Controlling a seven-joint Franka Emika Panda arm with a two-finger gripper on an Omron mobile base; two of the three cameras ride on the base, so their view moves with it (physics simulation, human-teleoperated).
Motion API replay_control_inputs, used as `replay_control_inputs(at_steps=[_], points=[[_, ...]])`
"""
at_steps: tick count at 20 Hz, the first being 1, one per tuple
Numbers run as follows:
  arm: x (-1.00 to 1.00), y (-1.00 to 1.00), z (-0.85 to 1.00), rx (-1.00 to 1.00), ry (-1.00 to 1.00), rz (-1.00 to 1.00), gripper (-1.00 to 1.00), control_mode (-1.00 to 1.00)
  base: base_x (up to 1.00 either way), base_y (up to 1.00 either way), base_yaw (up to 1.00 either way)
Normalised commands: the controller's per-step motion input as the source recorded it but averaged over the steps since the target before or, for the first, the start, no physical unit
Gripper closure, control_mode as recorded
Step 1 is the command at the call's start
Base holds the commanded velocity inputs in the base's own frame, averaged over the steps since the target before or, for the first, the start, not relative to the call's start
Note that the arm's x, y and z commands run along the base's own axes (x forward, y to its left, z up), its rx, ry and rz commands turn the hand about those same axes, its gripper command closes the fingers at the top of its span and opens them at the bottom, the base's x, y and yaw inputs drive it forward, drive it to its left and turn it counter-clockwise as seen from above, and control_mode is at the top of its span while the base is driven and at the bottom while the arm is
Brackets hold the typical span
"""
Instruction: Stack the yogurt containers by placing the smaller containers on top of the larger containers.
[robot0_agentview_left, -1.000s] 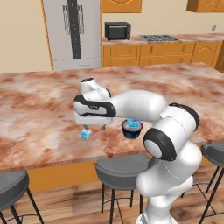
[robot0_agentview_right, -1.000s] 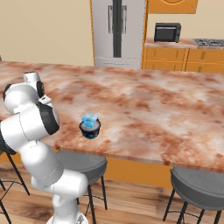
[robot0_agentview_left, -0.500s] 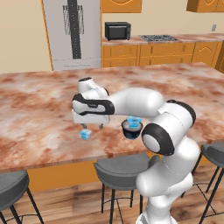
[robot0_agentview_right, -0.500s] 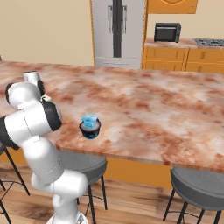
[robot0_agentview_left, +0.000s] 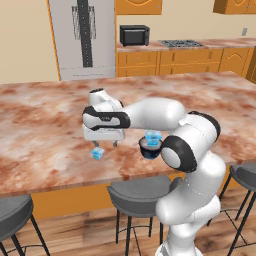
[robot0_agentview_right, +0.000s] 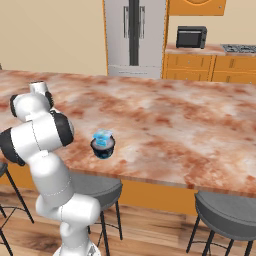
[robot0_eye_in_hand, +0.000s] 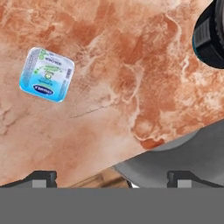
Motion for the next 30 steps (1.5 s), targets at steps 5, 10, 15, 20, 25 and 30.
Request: replay_control_inputs(at_steps=[5,10,15,20,25,30], points=[[0.04,0.0,-0.21,0.0,0.0,0.0,-1.0,-1.0,0.0,0.0,0.0],[0.01,0.0,-0.14,0.0,0.0,0.0,-1.0,-1.0,0.0,0.0,0.0],[0.02,0.0,-0.12,0.0,0.0,0.0,-1.0,-1.0,0.0,0.0,0.0],[0.01,0.0,-0.08,0.0,0.0,0.0,-1.0,-1.0,0.0,0.0,0.0],[0.01,0.02,-0.01,0.0,-0.01,0.0,-1.0,-1.0,0.0,0.0,0.0],[0.02,0.05,0.0,0.0,-0.03,0.0,-1.0,-1.0,0.0,0.0,0.0]])
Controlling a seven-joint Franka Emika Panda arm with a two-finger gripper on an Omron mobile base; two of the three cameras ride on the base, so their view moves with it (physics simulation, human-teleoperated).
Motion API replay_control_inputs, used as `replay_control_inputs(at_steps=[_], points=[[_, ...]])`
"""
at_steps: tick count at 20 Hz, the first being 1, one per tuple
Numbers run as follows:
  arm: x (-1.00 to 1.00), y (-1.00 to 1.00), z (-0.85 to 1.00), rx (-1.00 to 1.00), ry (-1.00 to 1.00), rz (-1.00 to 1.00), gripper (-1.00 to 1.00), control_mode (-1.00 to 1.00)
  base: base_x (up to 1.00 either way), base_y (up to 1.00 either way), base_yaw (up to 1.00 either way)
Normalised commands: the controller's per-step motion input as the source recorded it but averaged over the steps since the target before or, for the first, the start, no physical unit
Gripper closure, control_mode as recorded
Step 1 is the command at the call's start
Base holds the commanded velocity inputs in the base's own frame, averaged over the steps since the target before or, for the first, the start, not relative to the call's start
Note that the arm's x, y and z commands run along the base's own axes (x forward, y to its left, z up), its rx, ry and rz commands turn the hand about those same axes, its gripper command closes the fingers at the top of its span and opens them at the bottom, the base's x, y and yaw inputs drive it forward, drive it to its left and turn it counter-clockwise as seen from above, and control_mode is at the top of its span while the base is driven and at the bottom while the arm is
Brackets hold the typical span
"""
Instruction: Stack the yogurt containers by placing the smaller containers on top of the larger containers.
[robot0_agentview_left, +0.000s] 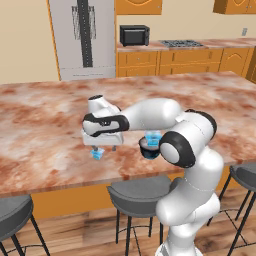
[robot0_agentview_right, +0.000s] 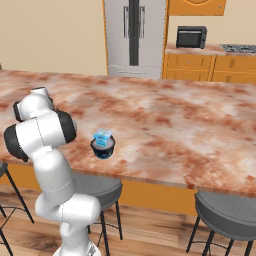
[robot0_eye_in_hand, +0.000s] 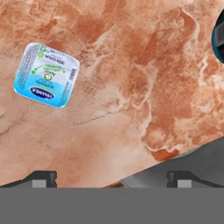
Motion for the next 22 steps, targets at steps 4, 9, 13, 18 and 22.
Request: replay_control_inputs(at_steps=[4,9,13,18,22], points=[[0.03,0.03,-0.01,0.0,-0.03,0.0,-1.0,-1.0,0.0,0.0,0.0],[0.06,0.01,-0.04,0.0,-0.05,0.01,-1.0,-1.0,0.0,0.0,0.0],[0.09,0.02,-0.1,0.0,-0.07,0.01,-1.0,-1.0,0.0,0.0,0.0],[0.07,0.03,-0.12,0.0,-0.03,0.01,-1.0,-1.0,0.0,0.0,0.0],[0.07,0.06,-0.08,0.0,0.0,0.01,-1.0,-1.0,0.0,0.0,0.0]])
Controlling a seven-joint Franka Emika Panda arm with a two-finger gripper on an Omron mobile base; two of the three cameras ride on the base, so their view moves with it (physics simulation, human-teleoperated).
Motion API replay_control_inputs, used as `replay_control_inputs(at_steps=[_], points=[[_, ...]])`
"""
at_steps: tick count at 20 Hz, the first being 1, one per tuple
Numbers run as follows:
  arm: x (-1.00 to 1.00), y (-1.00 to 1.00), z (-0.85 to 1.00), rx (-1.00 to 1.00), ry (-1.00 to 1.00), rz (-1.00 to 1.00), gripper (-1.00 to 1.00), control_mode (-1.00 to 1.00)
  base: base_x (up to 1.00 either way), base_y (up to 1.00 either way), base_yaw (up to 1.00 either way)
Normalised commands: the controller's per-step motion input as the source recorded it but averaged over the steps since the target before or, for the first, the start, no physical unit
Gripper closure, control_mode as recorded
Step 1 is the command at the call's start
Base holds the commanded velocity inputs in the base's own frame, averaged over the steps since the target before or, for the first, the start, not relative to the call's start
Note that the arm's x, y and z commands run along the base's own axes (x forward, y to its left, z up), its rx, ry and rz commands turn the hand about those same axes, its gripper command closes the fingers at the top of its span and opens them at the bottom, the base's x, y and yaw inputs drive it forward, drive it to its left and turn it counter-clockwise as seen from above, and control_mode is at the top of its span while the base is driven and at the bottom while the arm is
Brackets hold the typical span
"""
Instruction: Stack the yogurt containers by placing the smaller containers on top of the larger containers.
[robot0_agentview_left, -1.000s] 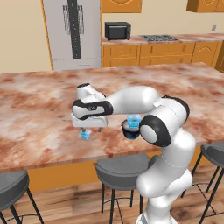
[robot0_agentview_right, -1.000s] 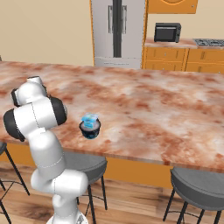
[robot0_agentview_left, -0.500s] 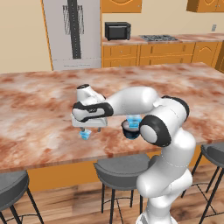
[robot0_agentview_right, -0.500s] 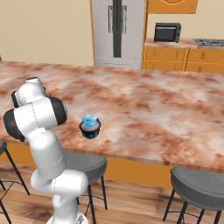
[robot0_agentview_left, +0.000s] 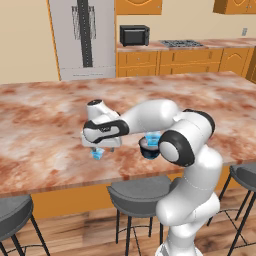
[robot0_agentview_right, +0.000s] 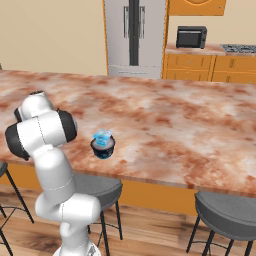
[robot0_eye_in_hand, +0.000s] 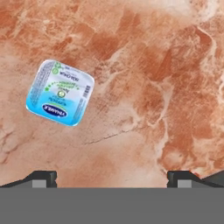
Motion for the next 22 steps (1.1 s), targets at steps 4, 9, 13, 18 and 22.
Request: replay_control_inputs(at_steps=[4,9,13,18,22], points=[[0.11,0.1,-0.08,0.0,-0.05,0.01,-1.0,-1.0,0.0,0.0,0.0],[0.14,0.09,-0.07,0.0,-0.02,0.01,-1.0,-1.0,0.0,0.0,0.0],[0.12,0.06,-0.05,0.0,-0.02,0.01,-1.0,-1.0,0.0,0.0,0.0],[0.14,0.03,-0.03,0.0,-0.01,0.0,-1.0,-1.0,0.0,0.0,0.0],[0.18,0.03,-0.04,0.0,-0.02,0.0,-1.0,-1.0,0.0,0.0,0.0]])
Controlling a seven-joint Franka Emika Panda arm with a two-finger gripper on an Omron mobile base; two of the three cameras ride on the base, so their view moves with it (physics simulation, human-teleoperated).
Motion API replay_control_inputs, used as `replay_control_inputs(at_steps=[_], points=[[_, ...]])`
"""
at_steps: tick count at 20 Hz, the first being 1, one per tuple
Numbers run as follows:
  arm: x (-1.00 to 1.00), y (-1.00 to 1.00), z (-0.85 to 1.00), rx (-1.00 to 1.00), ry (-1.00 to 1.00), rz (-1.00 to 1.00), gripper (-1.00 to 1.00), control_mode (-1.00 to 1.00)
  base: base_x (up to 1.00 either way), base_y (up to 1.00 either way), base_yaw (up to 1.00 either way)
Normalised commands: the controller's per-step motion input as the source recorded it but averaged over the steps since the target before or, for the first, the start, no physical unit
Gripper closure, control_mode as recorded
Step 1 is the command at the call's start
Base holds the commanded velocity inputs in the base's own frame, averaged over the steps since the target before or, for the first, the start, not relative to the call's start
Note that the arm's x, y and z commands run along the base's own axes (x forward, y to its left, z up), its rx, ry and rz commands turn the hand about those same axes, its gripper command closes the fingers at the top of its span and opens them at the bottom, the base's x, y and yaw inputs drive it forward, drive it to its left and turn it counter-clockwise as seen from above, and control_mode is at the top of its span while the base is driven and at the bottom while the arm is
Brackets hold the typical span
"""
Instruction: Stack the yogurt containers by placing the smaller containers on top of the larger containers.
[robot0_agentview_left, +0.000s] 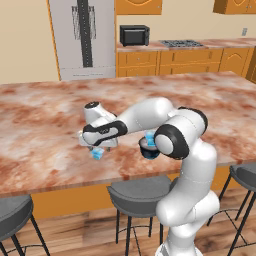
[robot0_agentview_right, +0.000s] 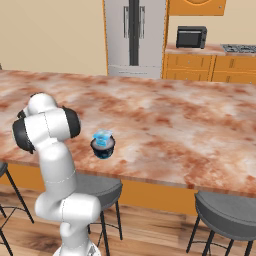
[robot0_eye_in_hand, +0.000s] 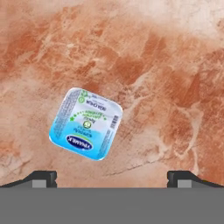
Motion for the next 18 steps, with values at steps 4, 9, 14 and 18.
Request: replay_control_inputs(at_steps=[4,9,14,18], points=[[0.16,0.03,-0.03,0.0,-0.02,0.0,-1.0,-1.0,0.0,0.0,0.0],[0.16,0.08,-0.12,0.0,0.0,0.0,-1.0,-1.0,0.0,0.0,0.0],[0.15,0.09,-0.17,0.0,0.0,0.0,-1.0,-1.0,0.0,0.0,0.0],[0.12,0.09,-0.12,0.0,0.0,0.0,-1.0,-1.0,0.0,0.0,0.0]])
